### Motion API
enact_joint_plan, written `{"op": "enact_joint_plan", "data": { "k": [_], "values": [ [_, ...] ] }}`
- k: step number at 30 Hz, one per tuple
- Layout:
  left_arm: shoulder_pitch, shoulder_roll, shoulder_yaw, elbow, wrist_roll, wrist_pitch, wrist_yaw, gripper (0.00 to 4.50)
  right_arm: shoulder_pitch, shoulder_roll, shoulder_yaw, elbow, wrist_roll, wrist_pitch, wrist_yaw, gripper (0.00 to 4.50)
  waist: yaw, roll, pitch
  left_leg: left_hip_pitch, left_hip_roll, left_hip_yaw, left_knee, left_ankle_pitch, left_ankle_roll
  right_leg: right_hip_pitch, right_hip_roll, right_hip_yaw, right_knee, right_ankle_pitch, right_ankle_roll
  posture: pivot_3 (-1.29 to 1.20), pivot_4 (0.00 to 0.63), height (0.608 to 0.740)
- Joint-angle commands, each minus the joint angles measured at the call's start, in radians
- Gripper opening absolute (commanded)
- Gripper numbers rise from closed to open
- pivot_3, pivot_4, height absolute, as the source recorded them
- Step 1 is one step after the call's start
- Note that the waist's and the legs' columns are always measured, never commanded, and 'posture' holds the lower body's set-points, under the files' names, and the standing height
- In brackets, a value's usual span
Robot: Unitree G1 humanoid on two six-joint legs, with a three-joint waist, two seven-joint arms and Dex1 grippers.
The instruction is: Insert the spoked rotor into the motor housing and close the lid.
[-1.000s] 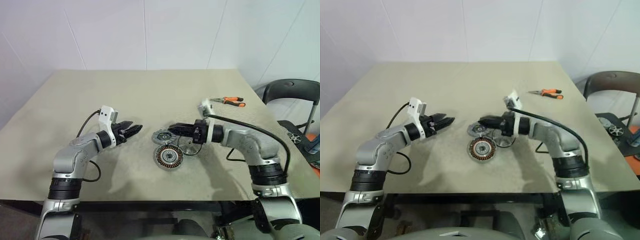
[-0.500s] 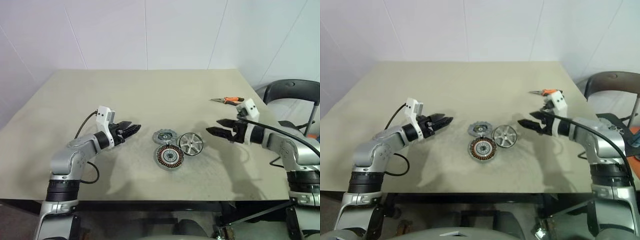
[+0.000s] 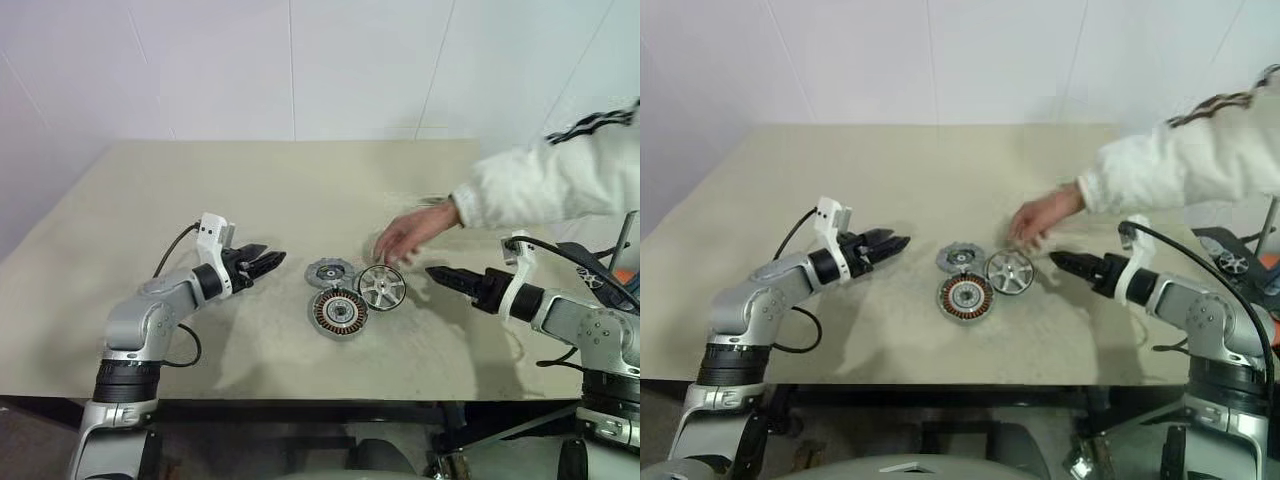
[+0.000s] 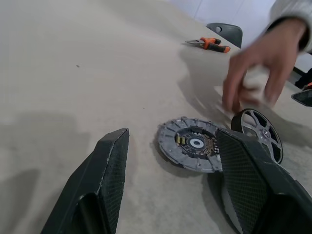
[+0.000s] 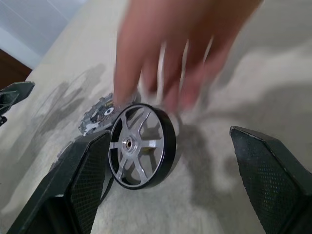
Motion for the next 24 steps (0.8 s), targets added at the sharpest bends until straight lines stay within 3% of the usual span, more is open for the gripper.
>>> {"op": "enact_joint_plan", "data": {
  "k": [1, 18, 24],
  "values": [
    [-0.027, 0.012, 0.014, -0.001, -0.004, -0.007, -0.012, 3.01, -0.018, -0.011, 0.0, -0.02, 0.01, -0.034, -0.002, 4.07, 0.0, 0.0, 0.0, 0.0, 0.0, 0.0, 0.0, 0.0, 0.0, 0.0, 0.0, 0.0, 0.0, 0.0, 0.0, 0.0, 0.0, 0.74],
    [-0.034, 0.033, 0.025, 0.014, -0.006, -0.01, -0.024, 3.01, -0.036, -0.012, 0.08, -0.03, 0.012, -0.079, 0.023, 4.07, -0.001, 0.0, 0.0, 0.0, 0.0, 0.0, 0.005, 0.0, 0.001, 0.002, 0.0, 0.0, 0.001, 0.001, 0.002, 0.0, 0.0, 0.74],
    [0.011, 0.085, 0.023, -0.036, -0.019, 0.011, -0.062, 3.01, -0.043, 0.001, 0.11, -0.035, 0.009, -0.084, 0.024, 4.07, -0.002, 0.0, 0.0, 0.0, 0.0, -0.001, 0.007, 0.0, 0.002, 0.003, 0.0, 0.0, 0.001, 0.001, 0.002, 0.0, 0.0, 0.74]
  ]
}}
